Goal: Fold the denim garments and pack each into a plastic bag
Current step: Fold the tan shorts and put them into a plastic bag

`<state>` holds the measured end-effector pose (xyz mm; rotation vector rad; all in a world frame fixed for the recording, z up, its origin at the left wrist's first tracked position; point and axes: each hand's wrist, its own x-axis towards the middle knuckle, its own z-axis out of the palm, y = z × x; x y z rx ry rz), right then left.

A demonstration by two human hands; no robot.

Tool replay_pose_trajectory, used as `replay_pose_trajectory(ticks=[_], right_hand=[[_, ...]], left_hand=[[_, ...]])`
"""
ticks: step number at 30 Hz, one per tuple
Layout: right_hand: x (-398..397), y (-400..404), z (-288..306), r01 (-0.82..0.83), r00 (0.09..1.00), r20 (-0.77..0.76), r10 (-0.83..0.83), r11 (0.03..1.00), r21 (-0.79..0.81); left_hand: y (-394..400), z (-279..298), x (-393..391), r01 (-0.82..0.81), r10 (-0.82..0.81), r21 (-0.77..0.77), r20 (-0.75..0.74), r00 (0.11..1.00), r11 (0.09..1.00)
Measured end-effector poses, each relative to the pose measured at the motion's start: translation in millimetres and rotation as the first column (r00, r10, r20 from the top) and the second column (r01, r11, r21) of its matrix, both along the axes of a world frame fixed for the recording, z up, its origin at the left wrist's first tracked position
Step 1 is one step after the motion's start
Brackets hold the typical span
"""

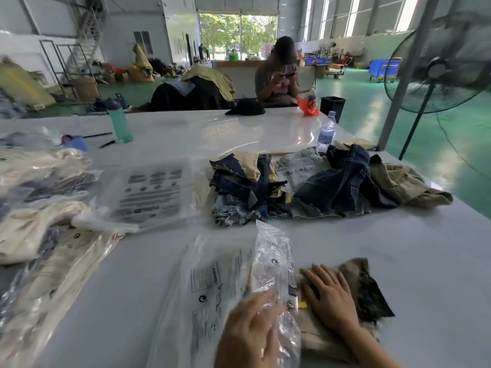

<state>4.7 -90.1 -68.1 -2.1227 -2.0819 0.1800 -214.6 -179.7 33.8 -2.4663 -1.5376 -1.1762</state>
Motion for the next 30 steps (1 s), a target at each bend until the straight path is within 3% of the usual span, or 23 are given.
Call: replay_pose_trajectory(ticks=[1,3,4,5,6,7,10,12,15,17,20,23,25,27,29,30], right_hand=[[-1.1,2.3,1.5,0.003,1.000,-0.024,-0.003,1.000,-0.001],[-11.0,7.7,14.1,0.043,0.984,-0.174,-0.044,0.999,-0.008],[-21.2,9.9,24.8,0.085,0.959,-0.269,-0.087,0.996,-0.021],[-33.4,12.7,33.4,0.119,0.935,-0.333,-0.122,0.992,-0.028],[-46.7,15.0,40.6,0.128,0.930,-0.342,-0.134,0.991,-0.039],[-60.1,15.4,46.5,0.118,0.933,-0.335,-0.128,0.992,-0.051],[-90.0,11.8,53.7,0.041,0.899,-0.433,-0.061,0.998,-0.057],[-85.7,15.2,55.0,0.072,0.765,-0.637,-0.094,0.996,-0.060],[-57.5,17.9,52.7,0.230,0.627,-0.768,-0.132,0.973,0.020],[-37.6,17.1,45.3,0.321,0.547,-0.817,-0.181,0.947,0.006],[-32.3,3.3,30.8,0.338,0.567,-0.793,-0.225,0.941,-0.025],[-44.8,-12.2,17.5,0.395,0.652,-0.740,-0.164,0.906,0.148],[-49.0,-16.4,12.8,0.419,0.669,-0.733,-0.125,0.878,0.233],[-48.1,-14.9,11.1,0.461,0.653,-0.744,-0.143,0.854,0.240],[-46.5,-13.3,11.2,0.495,0.648,-0.742,-0.172,0.835,0.239],[-46.8,-13.0,11.3,0.502,0.655,-0.735,-0.175,0.828,0.250]], left_hand=[[-0.8,-10.3,-8.2,-0.132,0.126,0.063,0.086,0.988,0.989],[0.6,-17.1,-34.4,-0.402,0.408,-0.083,0.082,0.909,0.912],[5.7,-18.1,-43.1,-0.529,0.531,-0.297,-0.080,0.843,0.795],[9.3,-20.0,-51.0,-0.638,0.587,-0.482,-0.276,0.761,0.600],[11.4,-30.4,-57.8,-0.662,0.561,-0.553,-0.372,0.739,0.506],[12.3,-41.8,-63.6,-0.663,0.529,-0.571,-0.413,0.741,0.484],[19.6,-61.0,-85.0,-0.615,0.432,-0.551,-0.438,0.788,0.564],[30.8,-51.1,-107.6,-0.599,0.482,-0.557,-0.361,0.798,0.575],[51.1,-23.4,-147.2,-0.590,0.691,-0.539,-0.019,0.722,0.601],[64.4,8.6,-164.6,-0.657,0.760,-0.393,0.220,0.612,0.643],[97.2,55.8,-179.8,-0.747,0.702,-0.081,0.421,0.574,0.659],[140.7,79.3,-190.2,-0.740,0.592,0.179,0.493,0.638,0.648],[170.2,78.8,-193.0,-0.702,0.572,0.258,0.430,0.699,0.664],[201.4,67.0,-192.8,-0.662,0.614,0.204,0.255,0.747,0.721],[231.2,48.9,-196.2,-0.645,0.645,0.010,-0.055,0.762,0.764],[242.6,38.4,-198.5,-0.668,0.623,-0.133,-0.267,0.736,0.732]])
